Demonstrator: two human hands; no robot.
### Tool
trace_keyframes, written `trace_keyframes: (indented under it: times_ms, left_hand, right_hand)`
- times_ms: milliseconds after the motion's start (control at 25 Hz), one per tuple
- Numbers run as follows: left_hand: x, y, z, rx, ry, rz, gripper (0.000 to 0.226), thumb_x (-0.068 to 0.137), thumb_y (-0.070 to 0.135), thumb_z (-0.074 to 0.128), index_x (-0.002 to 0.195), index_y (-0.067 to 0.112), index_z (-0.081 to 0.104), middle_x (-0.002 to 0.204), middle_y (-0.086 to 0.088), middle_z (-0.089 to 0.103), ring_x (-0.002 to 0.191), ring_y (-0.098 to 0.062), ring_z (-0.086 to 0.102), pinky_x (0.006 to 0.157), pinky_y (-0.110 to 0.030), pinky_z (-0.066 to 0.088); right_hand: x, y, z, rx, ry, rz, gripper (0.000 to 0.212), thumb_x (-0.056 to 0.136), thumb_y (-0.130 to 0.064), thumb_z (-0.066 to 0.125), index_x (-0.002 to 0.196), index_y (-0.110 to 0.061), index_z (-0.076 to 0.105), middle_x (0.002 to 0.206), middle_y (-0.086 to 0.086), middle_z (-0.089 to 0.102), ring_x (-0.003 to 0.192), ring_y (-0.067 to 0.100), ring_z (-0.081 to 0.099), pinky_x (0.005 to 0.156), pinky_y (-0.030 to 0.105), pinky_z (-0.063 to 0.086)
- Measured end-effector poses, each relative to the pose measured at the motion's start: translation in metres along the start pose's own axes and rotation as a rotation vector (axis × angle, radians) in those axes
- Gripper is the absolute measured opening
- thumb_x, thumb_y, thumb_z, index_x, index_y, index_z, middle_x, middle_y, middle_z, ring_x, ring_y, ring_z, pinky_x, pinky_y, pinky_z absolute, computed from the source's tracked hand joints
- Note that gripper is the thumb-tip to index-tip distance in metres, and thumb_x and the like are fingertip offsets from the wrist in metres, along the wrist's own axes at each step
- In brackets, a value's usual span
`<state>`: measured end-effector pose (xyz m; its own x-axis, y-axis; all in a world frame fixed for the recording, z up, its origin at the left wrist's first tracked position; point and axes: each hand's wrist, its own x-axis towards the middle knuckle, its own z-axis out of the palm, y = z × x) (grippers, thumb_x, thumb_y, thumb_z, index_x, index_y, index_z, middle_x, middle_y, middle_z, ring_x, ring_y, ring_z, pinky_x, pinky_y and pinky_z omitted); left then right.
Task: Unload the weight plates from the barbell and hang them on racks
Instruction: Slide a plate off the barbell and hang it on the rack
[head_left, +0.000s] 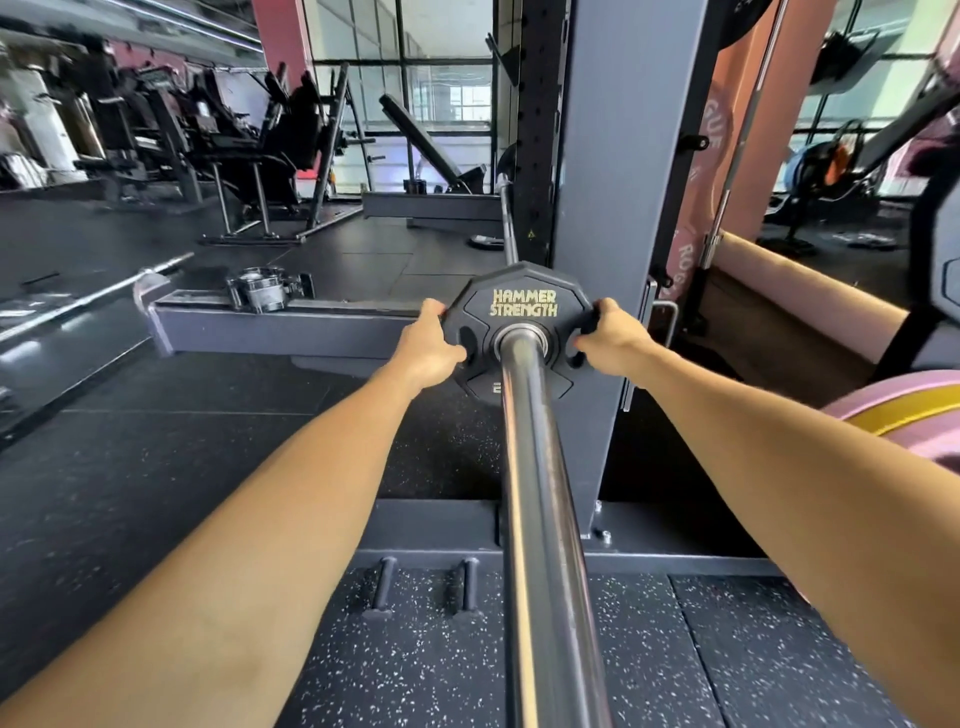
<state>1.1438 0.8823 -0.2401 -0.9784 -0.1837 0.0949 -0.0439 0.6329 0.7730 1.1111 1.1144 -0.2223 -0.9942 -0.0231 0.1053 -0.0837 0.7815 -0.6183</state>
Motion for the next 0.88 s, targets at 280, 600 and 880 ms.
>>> trace_keyframes:
  times_ms: [280,600,880]
  left_hand:
    - [-0.034,0.015,0.001,0.240,0.084,-0.010,0.054,0.084,0.010,0.060,0.136,0.023,0.051,0.119,-0.010,0.061,0.072,-0.030,0.068,0.054,-0.035,0.061]
    - [-0.134,0.021,-0.015,0.378,0.111,0.072,0.052,0.088,0.010,0.050,0.139,0.021,0.049,0.119,-0.013,0.061,0.055,-0.026,0.065,0.048,-0.032,0.057]
    - [-0.244,0.014,-0.023,0.331,0.119,0.070,0.053,0.087,0.011,0.051,0.139,0.019,0.049,0.122,-0.013,0.061,0.057,-0.026,0.067,0.054,-0.033,0.059]
  right_hand:
    - [-0.033,-0.003,0.000,-0.039,0.069,0.014,0.025,0.084,-0.007,0.053,0.109,-0.008,0.049,0.105,0.017,0.061,0.097,0.037,0.059,0.085,0.048,0.053]
    - [-0.140,0.001,-0.009,0.033,0.107,0.021,0.023,0.081,-0.007,0.058,0.101,-0.016,0.054,0.103,0.011,0.061,0.098,0.034,0.061,0.077,0.041,0.058]
    - [-0.255,-0.007,-0.029,-0.034,0.114,-0.021,0.030,0.082,-0.008,0.055,0.111,-0.014,0.059,0.110,0.014,0.062,0.094,0.037,0.064,0.069,0.045,0.060]
